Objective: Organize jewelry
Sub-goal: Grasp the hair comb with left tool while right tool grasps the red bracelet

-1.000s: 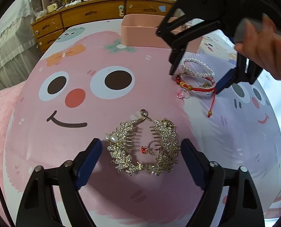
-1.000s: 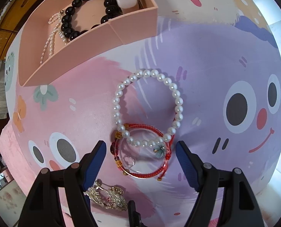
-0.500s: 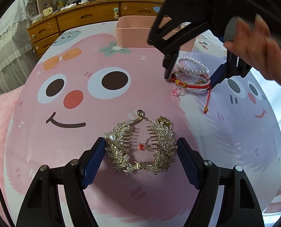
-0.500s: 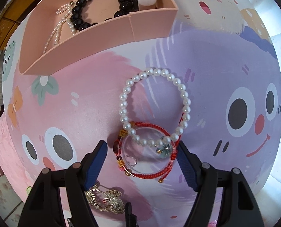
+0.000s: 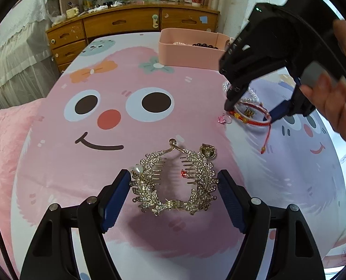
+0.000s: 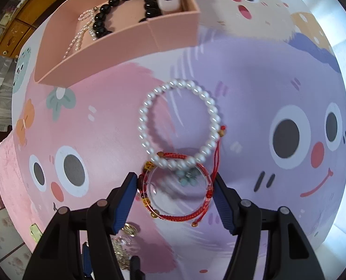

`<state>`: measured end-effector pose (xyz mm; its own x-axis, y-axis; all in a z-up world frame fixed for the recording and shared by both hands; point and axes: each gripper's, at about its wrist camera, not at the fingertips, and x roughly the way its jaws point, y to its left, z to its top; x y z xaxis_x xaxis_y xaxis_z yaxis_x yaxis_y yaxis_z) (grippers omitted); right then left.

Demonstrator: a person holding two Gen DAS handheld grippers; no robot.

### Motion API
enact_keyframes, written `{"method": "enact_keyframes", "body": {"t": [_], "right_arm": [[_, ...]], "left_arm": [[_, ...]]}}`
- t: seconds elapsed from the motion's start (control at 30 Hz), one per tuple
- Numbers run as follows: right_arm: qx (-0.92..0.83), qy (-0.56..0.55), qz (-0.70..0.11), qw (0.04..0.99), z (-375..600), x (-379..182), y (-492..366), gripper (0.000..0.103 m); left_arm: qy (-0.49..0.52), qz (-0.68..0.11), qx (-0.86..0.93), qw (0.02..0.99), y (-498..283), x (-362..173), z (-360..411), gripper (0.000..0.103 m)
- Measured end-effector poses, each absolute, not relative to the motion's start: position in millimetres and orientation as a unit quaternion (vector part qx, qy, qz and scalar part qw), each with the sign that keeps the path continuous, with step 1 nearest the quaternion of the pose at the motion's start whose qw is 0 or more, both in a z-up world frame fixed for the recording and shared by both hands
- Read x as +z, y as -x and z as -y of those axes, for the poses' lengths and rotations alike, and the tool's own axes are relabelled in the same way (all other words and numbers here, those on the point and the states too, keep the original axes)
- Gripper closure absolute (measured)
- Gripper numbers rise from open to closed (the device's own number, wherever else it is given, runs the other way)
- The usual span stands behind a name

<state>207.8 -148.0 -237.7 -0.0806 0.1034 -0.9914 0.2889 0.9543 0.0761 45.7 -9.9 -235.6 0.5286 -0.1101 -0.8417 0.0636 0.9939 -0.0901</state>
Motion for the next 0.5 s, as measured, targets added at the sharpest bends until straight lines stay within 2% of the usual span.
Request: {"method": "enact_keyframes", "body": {"t": [0.27,0.5], "right_arm": [[-0.047,-0.157,-0.719,0.676,168.9,-215.8,-177.3,0.039],[-0.023,-0.148,-0.671,0.726,188.1,-184.4,-159.6,0.039]], "left_arm": [[0.006,-0.471,-0.05,0.881,-30.4,-208.9,15.6,0.029],[-0.011,-0.457,-0.046,0.888,-30.4,-175.1,17.3,0.029]]}}
